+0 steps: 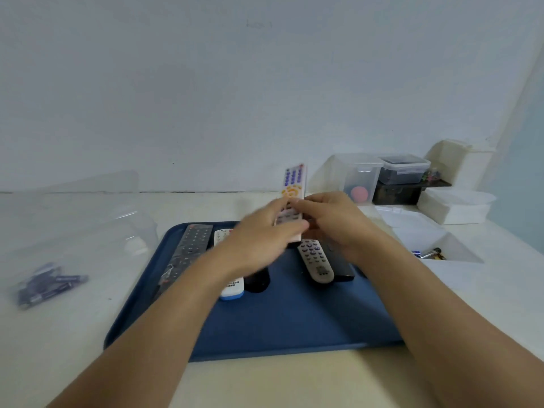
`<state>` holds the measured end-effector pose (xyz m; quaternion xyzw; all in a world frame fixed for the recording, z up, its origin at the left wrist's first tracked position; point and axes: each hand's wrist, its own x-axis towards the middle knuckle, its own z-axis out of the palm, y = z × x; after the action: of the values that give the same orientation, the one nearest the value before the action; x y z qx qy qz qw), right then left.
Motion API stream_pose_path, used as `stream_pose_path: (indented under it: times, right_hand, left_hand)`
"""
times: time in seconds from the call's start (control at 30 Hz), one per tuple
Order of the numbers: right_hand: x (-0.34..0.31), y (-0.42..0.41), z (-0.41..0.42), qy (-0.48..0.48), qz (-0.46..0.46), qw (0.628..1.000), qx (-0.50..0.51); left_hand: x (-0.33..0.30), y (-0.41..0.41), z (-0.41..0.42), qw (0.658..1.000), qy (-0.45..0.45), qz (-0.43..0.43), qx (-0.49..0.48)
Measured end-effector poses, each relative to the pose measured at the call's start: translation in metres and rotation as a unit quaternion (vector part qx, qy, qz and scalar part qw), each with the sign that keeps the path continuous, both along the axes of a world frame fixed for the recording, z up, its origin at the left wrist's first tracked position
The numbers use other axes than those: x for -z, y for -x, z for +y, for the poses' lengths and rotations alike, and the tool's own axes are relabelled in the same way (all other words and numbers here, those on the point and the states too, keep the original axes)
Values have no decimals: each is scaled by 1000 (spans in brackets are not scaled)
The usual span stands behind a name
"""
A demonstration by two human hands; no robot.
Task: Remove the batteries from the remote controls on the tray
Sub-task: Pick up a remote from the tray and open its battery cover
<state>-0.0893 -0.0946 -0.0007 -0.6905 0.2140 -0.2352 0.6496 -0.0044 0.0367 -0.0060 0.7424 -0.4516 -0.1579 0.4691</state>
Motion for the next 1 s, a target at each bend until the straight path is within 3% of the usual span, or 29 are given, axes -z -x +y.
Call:
stream_pose_path:
  times: [0.07,0.13,0.23,0.4,0.53,0.63,0.73,0.83,1.0]
  right_hand:
    - [-1,2,-2,5,62,998,-17]
    - [4,0,1,87,143,986,-8]
    - [11,-5,9,269,209,940,30]
    - [13,-5,15,412,203,886,65]
    - [10,-5,32,455,132,880,39]
    - [13,-6,53,513,185,838,-13]
    - [16,-6,62,568,224,791,-30]
    - [15,-5,66,603,229,762,-61]
    - [17,-9,75,612,248,748,-65]
  left_hand:
    - [-12,-15,17,987,-38,-112,-112]
    - [-11,-27,29,954,-104,-200,-196]
    - [1,-30,28,917,-238,-257,-189]
    - [9,-42,27,909,-289,-266,-140]
    - [8,-52,31,913,-286,-266,-119]
    - [7,-60,36,900,-319,-270,-125]
    - [18,-74,39,919,-328,-198,-94]
    - [32,-87,39,917,-338,-200,-71]
    - [43,-95,36,903,-365,-217,-65]
